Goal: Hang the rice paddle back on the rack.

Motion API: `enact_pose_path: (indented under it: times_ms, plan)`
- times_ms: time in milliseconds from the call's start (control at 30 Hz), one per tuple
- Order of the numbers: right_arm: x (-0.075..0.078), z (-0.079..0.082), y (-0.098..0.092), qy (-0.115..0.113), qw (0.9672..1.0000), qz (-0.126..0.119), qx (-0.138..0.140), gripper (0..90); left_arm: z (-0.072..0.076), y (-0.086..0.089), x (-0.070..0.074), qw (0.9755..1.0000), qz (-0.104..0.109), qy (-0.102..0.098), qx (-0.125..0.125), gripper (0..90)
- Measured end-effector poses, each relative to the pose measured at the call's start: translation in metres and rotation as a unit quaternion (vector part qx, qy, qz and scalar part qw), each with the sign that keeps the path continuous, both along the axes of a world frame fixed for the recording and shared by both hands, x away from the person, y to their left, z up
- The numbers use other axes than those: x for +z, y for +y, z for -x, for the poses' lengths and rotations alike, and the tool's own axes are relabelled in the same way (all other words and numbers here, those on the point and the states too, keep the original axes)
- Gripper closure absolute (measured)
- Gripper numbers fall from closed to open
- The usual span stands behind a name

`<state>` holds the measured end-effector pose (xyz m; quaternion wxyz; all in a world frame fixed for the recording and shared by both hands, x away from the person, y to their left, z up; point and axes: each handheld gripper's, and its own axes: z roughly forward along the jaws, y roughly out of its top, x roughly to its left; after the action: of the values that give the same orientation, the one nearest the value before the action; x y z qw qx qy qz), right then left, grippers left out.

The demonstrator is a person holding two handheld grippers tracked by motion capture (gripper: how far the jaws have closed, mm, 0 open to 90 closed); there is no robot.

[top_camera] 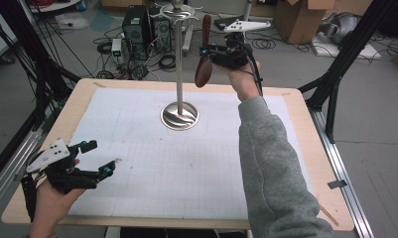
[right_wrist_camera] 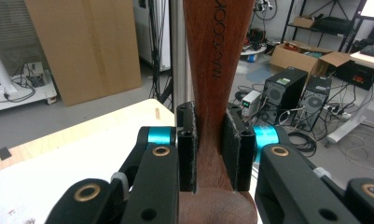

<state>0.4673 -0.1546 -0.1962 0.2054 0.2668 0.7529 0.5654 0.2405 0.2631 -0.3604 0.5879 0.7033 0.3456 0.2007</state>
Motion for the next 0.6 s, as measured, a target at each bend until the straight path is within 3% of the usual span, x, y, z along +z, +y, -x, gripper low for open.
enact_pose_path:
  times_ms: [600]
  plan:
    - [-0.0012, -0.0008, 0.0061, -0.007, 0.9999, -0.012, -0.002, 77.2, 0.0013, 0.0018, -0.0010, 1.0000, -0.001, 0.001, 0.003, 2.3]
